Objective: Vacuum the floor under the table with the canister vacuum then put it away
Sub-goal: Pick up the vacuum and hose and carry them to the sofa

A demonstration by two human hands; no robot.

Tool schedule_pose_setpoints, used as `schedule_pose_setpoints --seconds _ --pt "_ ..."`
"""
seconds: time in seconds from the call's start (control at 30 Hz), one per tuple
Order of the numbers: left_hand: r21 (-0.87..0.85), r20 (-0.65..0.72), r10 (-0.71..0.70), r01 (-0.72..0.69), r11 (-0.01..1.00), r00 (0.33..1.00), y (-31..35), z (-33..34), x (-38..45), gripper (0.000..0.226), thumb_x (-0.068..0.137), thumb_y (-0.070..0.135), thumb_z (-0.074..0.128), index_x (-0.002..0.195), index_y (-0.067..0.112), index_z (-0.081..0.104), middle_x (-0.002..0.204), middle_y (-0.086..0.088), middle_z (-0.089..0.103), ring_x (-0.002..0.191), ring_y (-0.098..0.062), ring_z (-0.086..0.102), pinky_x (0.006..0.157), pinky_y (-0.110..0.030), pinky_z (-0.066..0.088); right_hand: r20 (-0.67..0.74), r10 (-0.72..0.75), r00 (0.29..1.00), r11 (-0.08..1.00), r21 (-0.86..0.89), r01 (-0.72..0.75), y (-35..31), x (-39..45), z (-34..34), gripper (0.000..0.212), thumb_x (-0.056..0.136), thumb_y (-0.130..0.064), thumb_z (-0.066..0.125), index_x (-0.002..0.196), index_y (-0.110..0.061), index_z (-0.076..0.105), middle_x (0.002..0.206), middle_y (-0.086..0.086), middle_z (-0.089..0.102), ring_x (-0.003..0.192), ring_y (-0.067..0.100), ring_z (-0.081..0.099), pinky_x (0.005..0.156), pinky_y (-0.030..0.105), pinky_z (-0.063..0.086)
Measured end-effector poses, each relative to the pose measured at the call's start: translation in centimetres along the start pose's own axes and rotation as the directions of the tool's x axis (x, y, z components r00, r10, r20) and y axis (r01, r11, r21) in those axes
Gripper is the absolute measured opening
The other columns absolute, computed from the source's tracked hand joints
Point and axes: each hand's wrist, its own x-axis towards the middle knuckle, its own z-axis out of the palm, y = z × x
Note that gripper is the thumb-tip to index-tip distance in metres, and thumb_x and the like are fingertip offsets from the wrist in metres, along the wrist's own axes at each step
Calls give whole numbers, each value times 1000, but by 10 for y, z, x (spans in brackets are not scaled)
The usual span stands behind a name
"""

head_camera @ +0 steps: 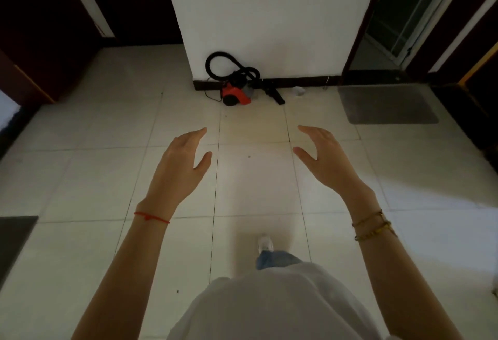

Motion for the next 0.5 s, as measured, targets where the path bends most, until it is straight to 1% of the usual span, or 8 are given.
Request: schedule_pose_setpoints --seconds 0.07,0.13,0.2,0.27,0.37,0.5 --pt "3 -20 -6 6 1000 1000 -1 2 57 53 97 30 51 146 18 35 144 -3 44 133 -20 42 112 -36 33 -6 -12 1000 1000 6 12 12 58 -10 54 95 -40 51 144 -21 37 146 -1 42 137 16 34 113 34 28" --pt "21 -40 -18 19 1000 999 -4 4 110 52 97 31 51 145 18 36 143 -3 45 132 -20 42 110 -33 33 -10 -21 1000 1000 11 21 22 114 -18 53 96 -39 51 143 -21 37 146 0 41 137 17 33 113 36 28" --pt "36 -54 -34 36 999 998 -9 6 155 53 97 32 51 145 18 36 143 -3 45 131 -20 43 108 -31 34 -13 -36 999 999 8 36 31 167 -24 53 96 -39 51 143 -20 37 146 1 41 137 17 33 114 38 29" --pt "42 -56 -57 59 997 997 -16 10 193 53 97 32 51 145 19 35 143 -2 45 131 -19 43 105 -29 35 -8 -50 999 999 5 50 39 213 -25 53 96 -39 50 144 -20 37 146 1 41 137 18 34 113 36 28" --pt "43 -45 -80 81 996 996 -34 20 246 53 96 33 50 145 19 34 142 -2 46 130 -17 43 106 -31 36 1 -66 998 998 5 66 52 276 -19 53 96 -38 50 144 -19 36 145 2 43 135 18 35 110 33 26" --pt "37 -25 -112 113 993 993 -62 42 314 54 96 32 51 145 19 34 142 -3 46 131 -18 43 105 -30 37 26 -45 999 999 19 44 71 352 2 53 96 -38 51 143 -18 37 144 3 43 136 20 35 112 37 29"
